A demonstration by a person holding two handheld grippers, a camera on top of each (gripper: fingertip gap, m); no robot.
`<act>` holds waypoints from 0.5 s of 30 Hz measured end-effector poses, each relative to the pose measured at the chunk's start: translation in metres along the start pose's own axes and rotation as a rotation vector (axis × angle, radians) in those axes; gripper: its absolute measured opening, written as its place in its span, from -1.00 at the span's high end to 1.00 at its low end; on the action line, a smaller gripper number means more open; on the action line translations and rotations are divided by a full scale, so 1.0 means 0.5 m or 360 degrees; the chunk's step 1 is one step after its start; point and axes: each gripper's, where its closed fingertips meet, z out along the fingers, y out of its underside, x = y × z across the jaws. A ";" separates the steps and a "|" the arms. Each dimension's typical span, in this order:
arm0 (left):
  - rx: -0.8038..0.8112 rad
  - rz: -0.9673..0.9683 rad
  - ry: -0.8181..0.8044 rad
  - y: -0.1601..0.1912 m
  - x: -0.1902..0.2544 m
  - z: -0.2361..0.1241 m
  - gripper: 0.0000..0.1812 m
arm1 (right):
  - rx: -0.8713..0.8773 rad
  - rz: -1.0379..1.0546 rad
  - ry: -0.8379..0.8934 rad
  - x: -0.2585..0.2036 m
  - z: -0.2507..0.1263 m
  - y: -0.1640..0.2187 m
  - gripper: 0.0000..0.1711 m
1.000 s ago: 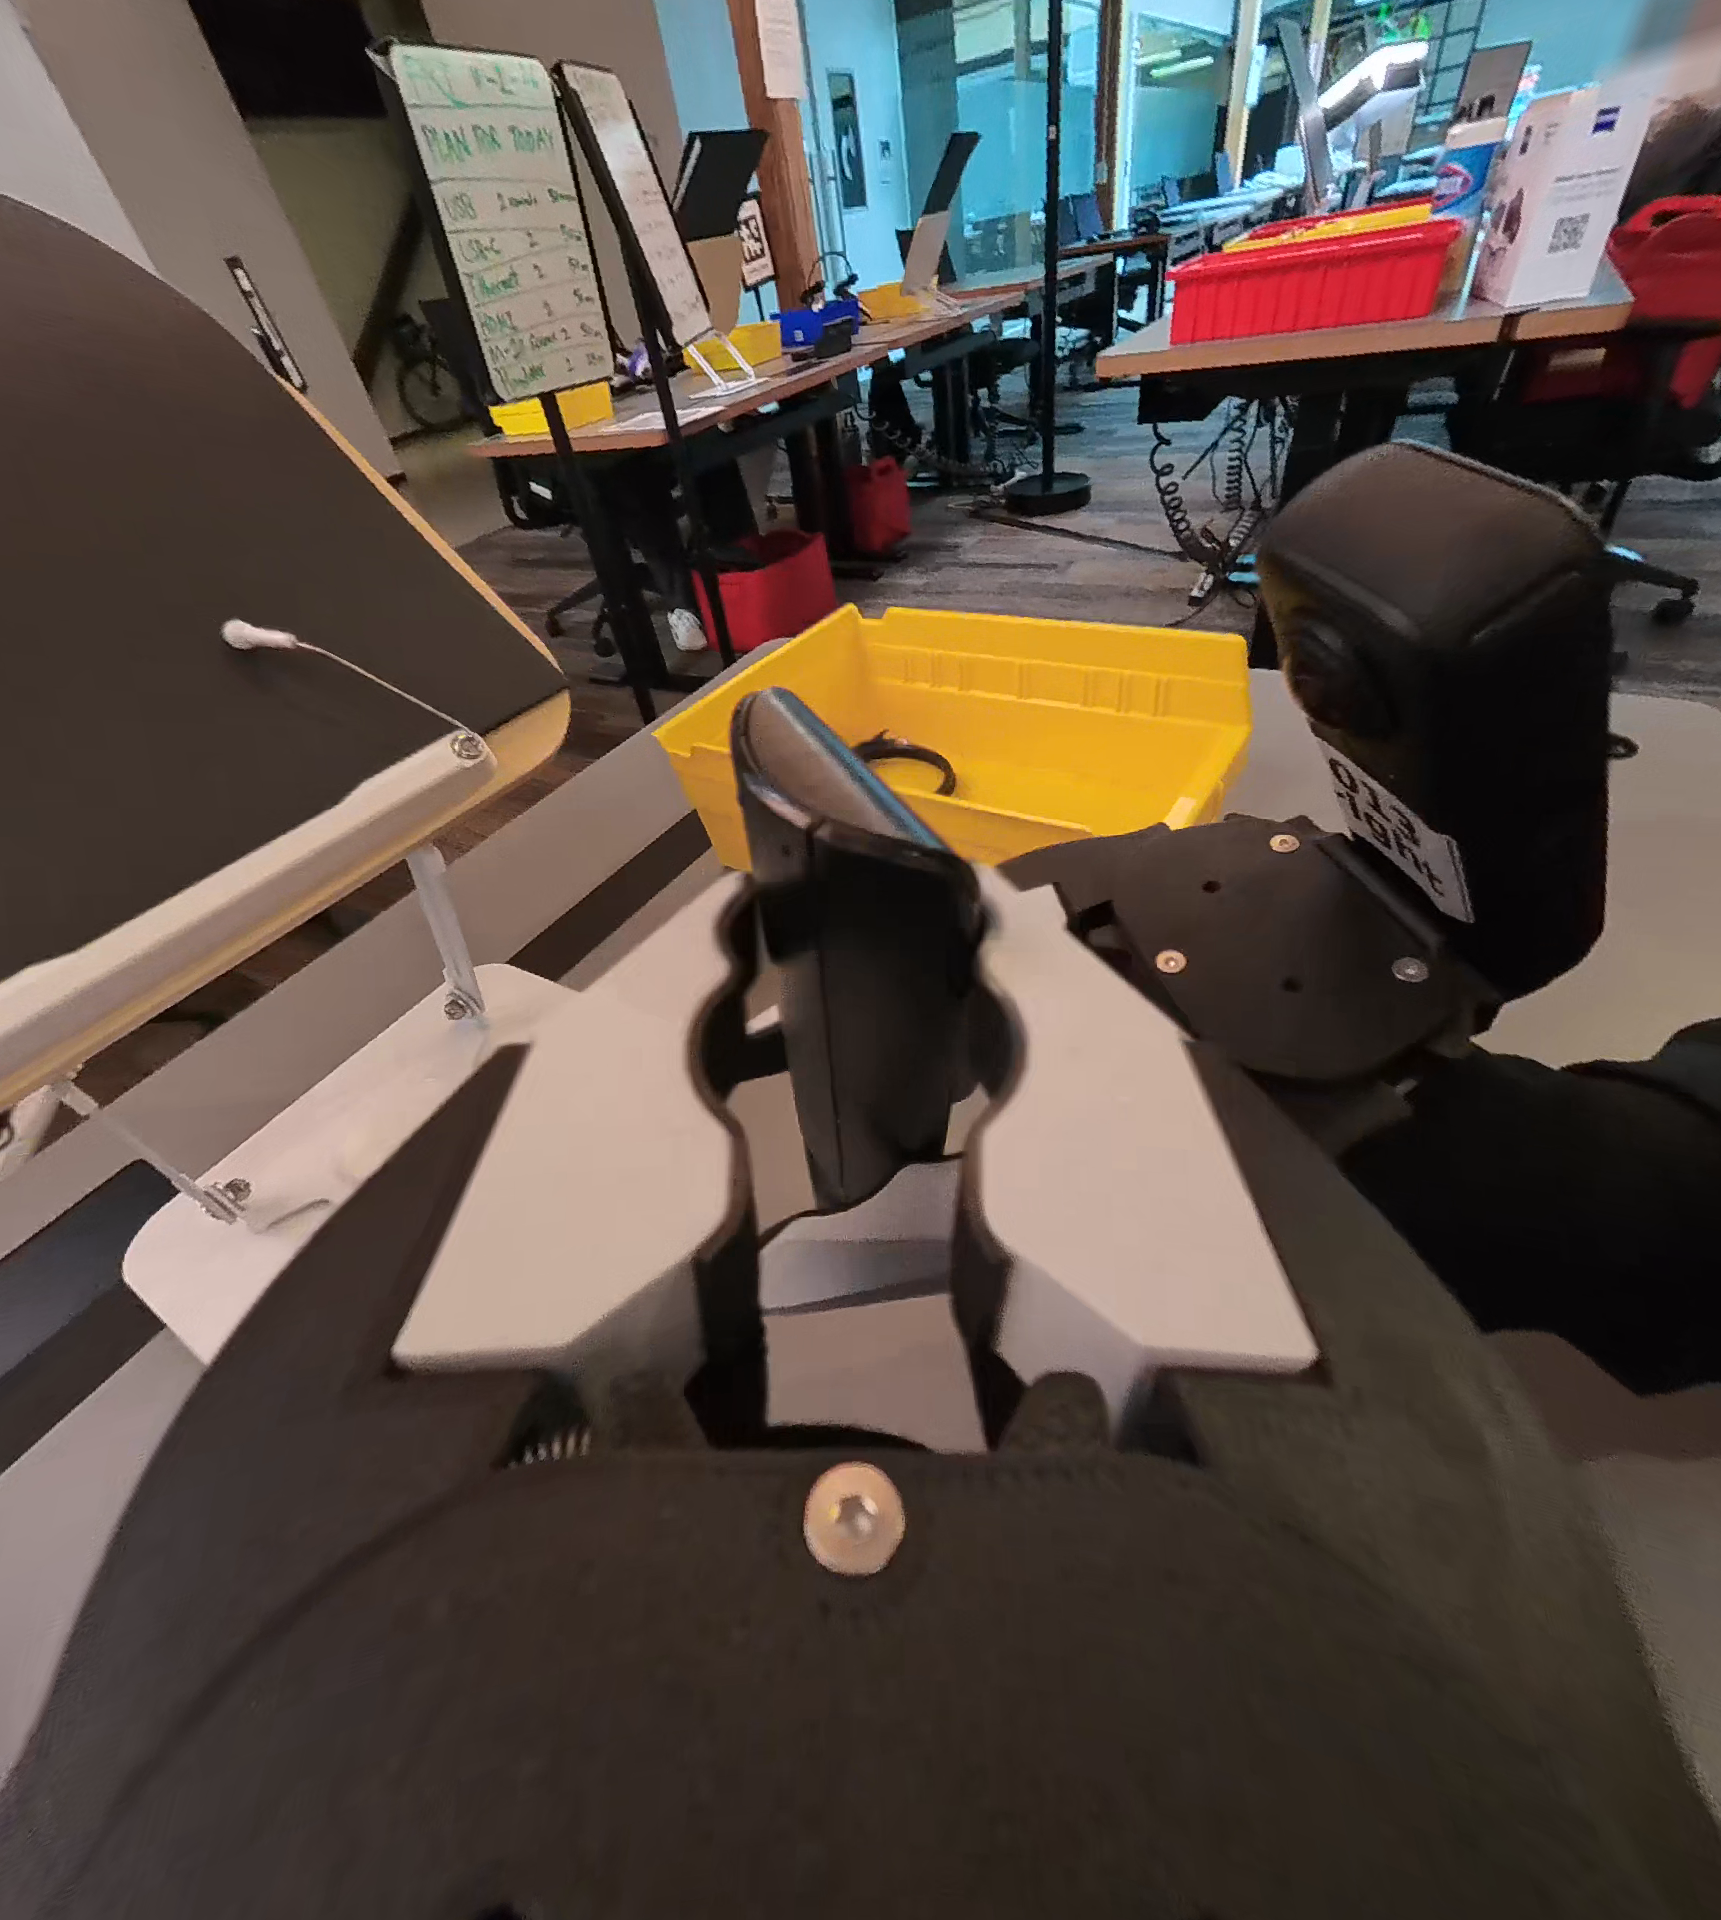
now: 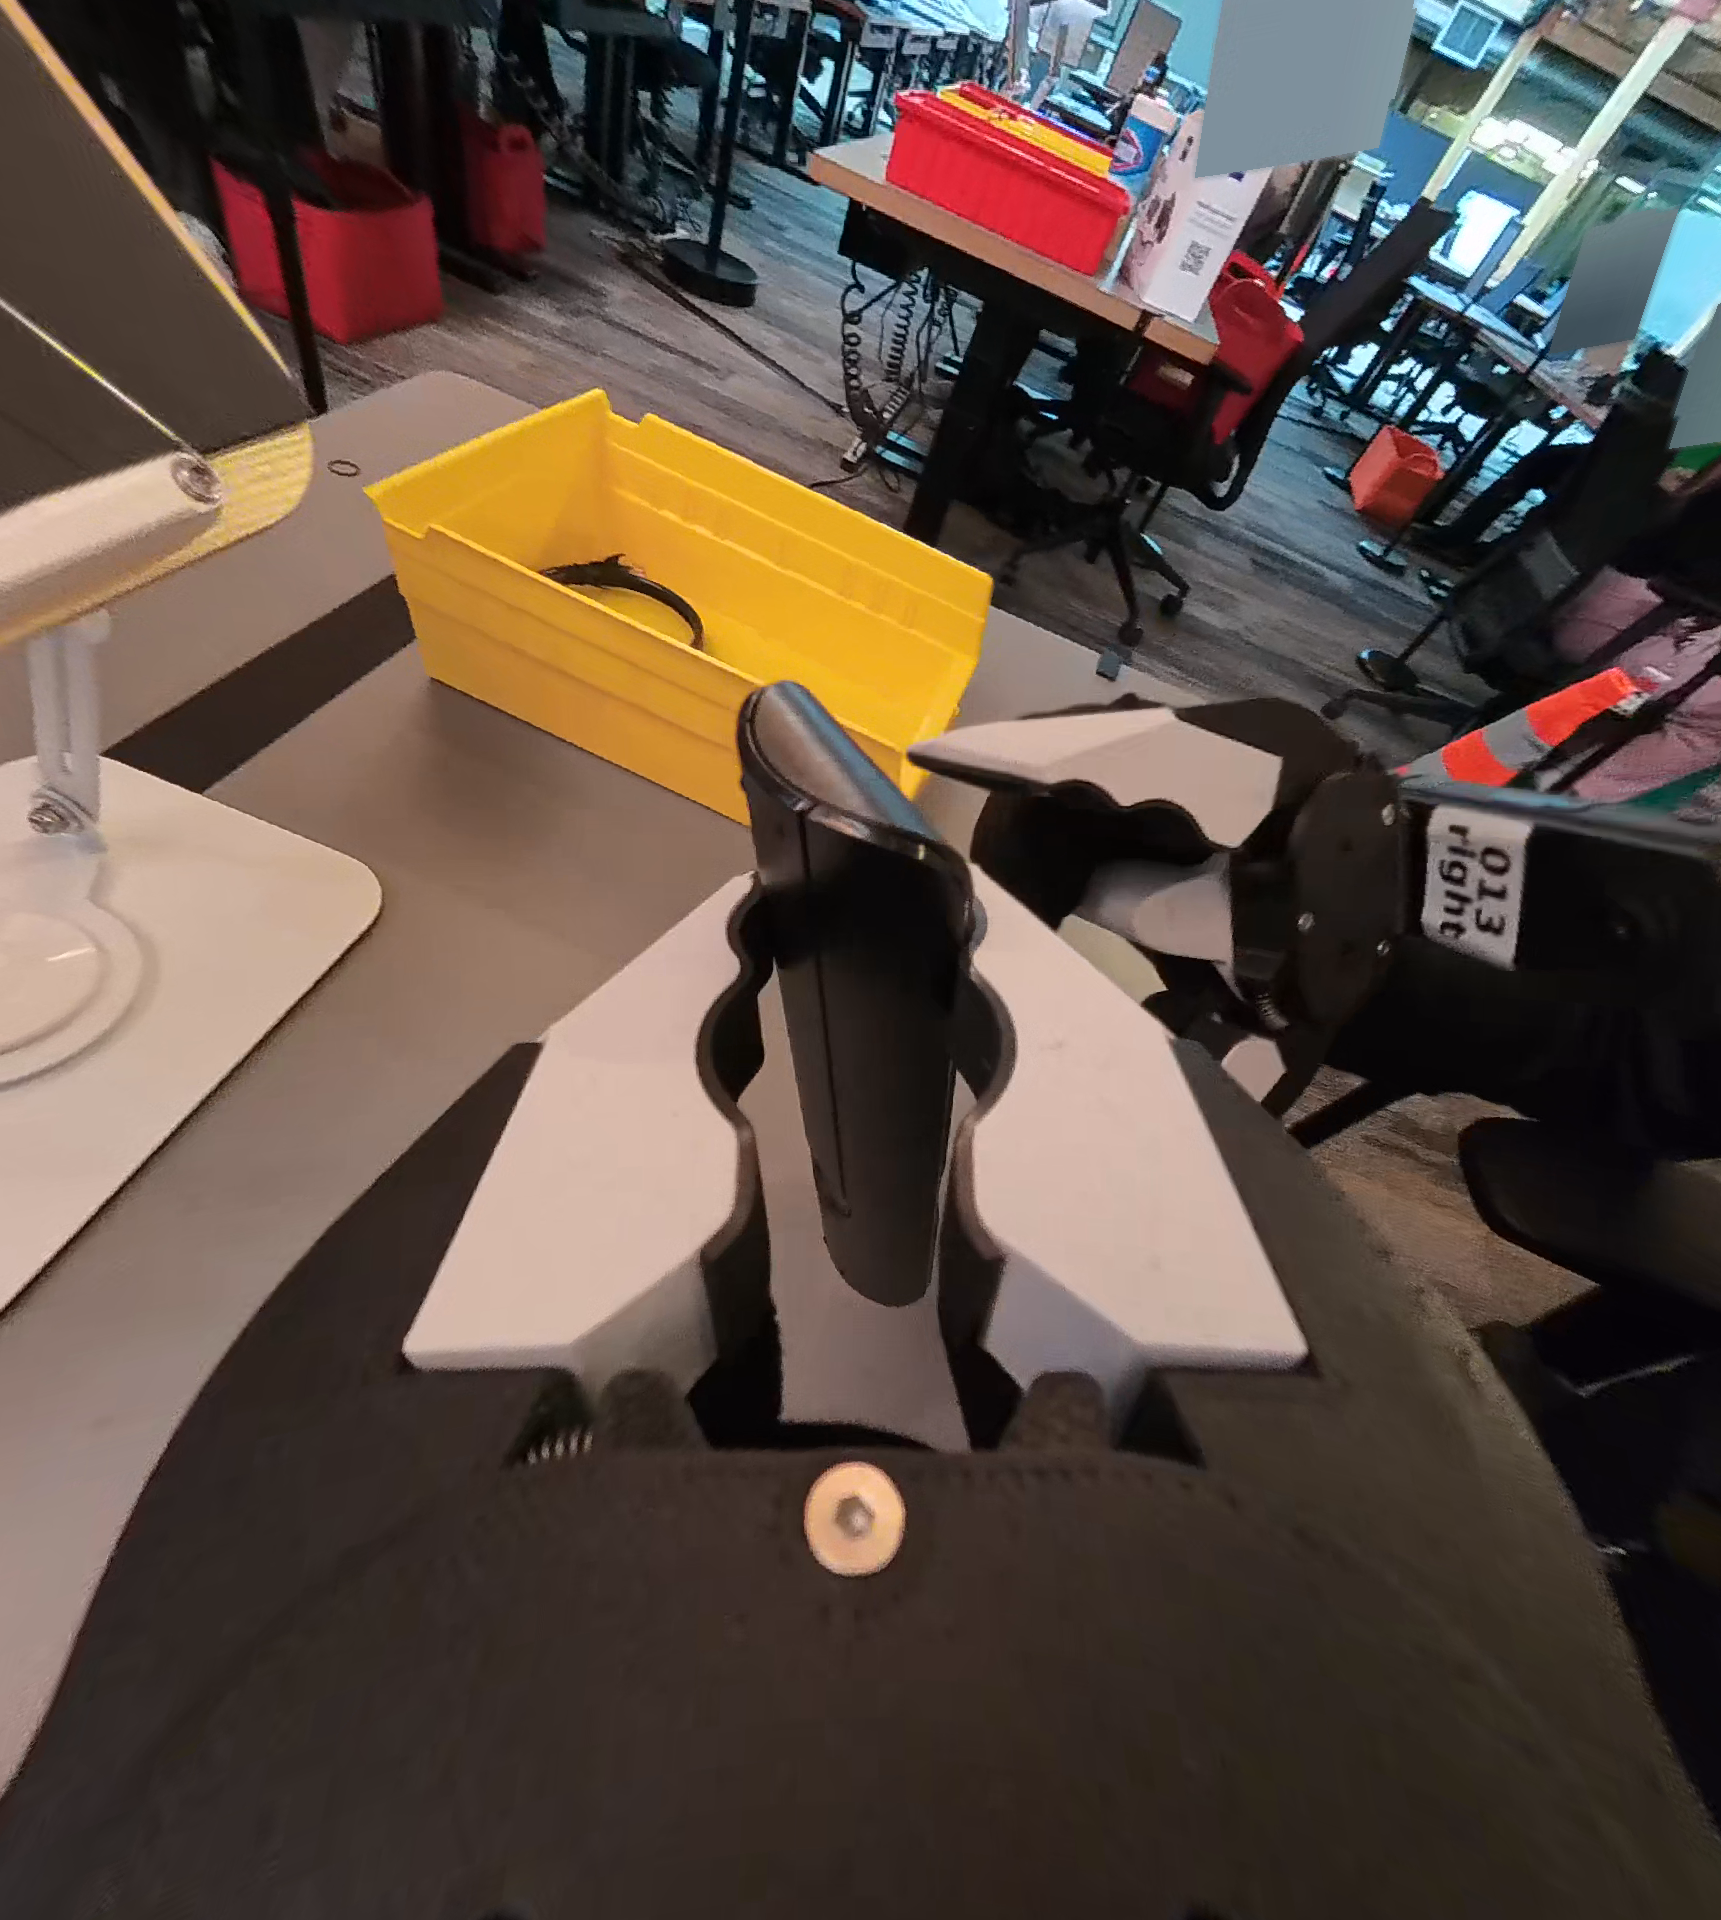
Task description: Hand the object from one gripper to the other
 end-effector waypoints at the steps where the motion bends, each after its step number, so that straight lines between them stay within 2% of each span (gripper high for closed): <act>1: -0.0007 -0.0020 0.0023 0.002 0.001 0.000 0.66 | -0.0026 -0.0034 0.0003 -0.003 0.003 0.006 -0.62; 5: -0.0017 -0.0085 0.0085 0.010 0.002 0.004 0.66 | -0.0103 -0.0186 0.0029 -0.018 0.012 0.024 -0.64; 9: 0.0019 -0.0184 0.0147 0.010 -0.002 0.005 0.66 | -0.0154 -0.0445 0.0066 -0.041 0.018 0.036 -0.56; 12: 0.0104 -0.0305 0.0217 -0.003 -0.009 -0.002 0.64 | -0.0152 -0.0627 0.0141 -0.055 0.020 0.039 -0.39; 15: 0.0189 -0.0437 0.0288 -0.014 -0.017 -0.006 0.66 | -0.0145 -0.0772 0.0309 -0.045 0.019 0.034 -0.09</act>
